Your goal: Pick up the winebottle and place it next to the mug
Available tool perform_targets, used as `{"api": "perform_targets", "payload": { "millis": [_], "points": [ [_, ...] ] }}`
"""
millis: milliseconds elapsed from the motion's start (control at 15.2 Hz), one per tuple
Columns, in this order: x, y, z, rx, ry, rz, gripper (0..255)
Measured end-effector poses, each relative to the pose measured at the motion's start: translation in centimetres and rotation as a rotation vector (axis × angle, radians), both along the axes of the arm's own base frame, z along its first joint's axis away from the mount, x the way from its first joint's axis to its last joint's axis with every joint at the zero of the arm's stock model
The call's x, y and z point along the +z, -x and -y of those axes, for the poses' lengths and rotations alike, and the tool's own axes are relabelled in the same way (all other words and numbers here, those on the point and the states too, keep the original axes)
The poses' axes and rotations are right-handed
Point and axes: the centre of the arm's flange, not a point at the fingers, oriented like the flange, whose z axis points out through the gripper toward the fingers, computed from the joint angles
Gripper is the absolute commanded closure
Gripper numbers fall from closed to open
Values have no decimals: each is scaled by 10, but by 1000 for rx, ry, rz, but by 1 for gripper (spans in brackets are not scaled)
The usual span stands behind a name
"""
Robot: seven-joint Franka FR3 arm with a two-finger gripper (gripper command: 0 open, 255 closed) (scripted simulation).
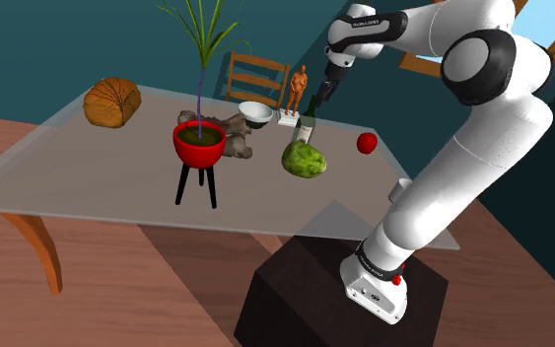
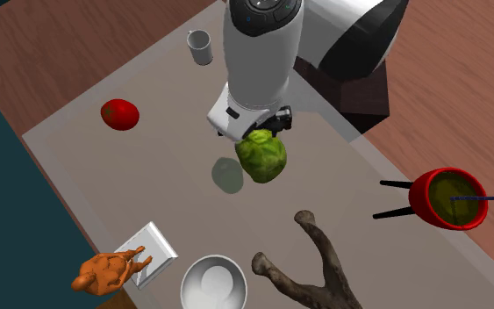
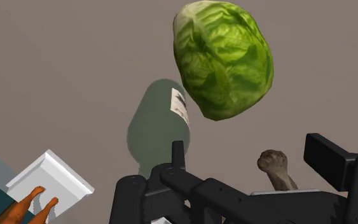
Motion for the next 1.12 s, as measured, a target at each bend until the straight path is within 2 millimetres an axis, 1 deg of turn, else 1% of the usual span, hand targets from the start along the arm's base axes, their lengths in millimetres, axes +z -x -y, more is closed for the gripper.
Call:
{"api": "perform_targets", "payload": {
  "millis": [330,462,858,990,1122],
  "points": [
    [0,-38,50,24,14,38,0],
    [-3,-45,60,30,17,46,0],
    [-34,-50,65,33,18,49,0],
    [-39,-51,64,33,18,49,0],
    [-40,-51,65,33,18,49,0]
  ]
}}
